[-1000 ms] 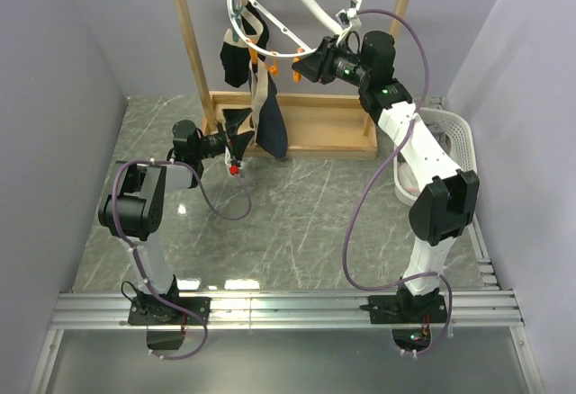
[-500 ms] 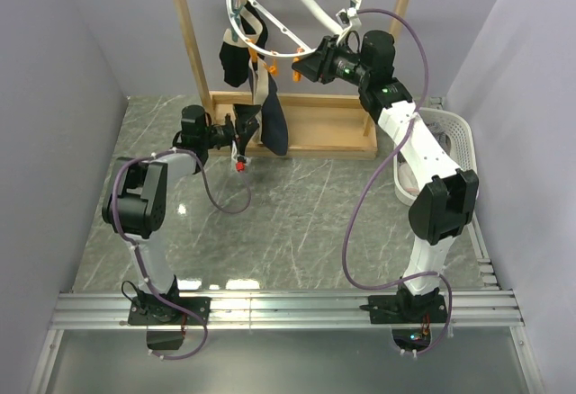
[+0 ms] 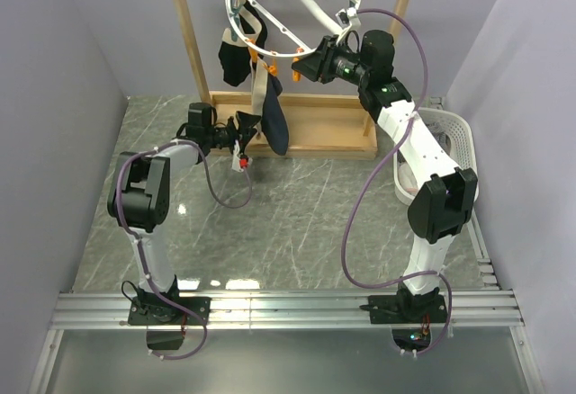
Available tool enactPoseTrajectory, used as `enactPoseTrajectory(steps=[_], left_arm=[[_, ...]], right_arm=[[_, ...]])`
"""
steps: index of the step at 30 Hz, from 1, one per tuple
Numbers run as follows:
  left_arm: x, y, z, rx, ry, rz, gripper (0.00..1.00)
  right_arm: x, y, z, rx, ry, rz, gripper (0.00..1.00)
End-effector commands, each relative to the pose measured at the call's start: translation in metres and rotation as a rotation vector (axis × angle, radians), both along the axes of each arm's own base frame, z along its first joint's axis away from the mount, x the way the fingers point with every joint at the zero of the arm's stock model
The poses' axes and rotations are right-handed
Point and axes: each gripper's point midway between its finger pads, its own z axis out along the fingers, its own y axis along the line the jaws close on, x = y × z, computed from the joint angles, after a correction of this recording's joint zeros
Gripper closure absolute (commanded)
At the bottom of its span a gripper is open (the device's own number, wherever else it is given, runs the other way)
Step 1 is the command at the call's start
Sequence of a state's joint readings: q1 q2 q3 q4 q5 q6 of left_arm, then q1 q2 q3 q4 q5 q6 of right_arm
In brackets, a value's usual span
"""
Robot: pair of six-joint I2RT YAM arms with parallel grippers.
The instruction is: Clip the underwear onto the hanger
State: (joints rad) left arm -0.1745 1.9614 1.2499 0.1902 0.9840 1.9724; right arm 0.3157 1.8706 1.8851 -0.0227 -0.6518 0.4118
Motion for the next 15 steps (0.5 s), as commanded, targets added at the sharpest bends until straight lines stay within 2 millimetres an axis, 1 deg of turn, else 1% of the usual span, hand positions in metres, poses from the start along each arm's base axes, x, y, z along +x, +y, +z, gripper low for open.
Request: enactPoseTrajectory(steps=[1,3,6,8,11,14,15], left_arm=[[0.006,-0.009,0.019,0.078,-0.248,-0.082,0.44],[0.009,-0.01,0.022,0.07,-0.25,-0.082,0.47],[0.012,-0.012,0.031,0.053,-0.275,-0.089,0.51],[0.012,-0.014,0.031,0.054,-0.27,-0.094,0.52],[0.013,-0.015,0.029,0.073,-0.275,-0.106,0.6],[0.013,-0.016,0.024,0.094,-0.275,-0.123,0.8],[0.012,-0.016,0.022,0.099,-0.27,-0.125,0.92]], right_arm=[[0.003,-0.001,0.031,0.043,-0.069,-0.004,1.0],[0.003,-0.001,0.031,0.044,-0.069,-0.004,1.0],[0.004,-0.002,0.031,0.046,-0.068,-0.004,1.0],[0.004,-0.002,0.031,0.046,-0.068,-0.005,1.0],[0.005,-0.002,0.03,0.046,-0.062,-0.005,1.0],[0.005,-0.003,0.03,0.045,-0.064,-0.007,1.0],[0.005,-0.002,0.03,0.045,-0.065,-0.004,1.0]])
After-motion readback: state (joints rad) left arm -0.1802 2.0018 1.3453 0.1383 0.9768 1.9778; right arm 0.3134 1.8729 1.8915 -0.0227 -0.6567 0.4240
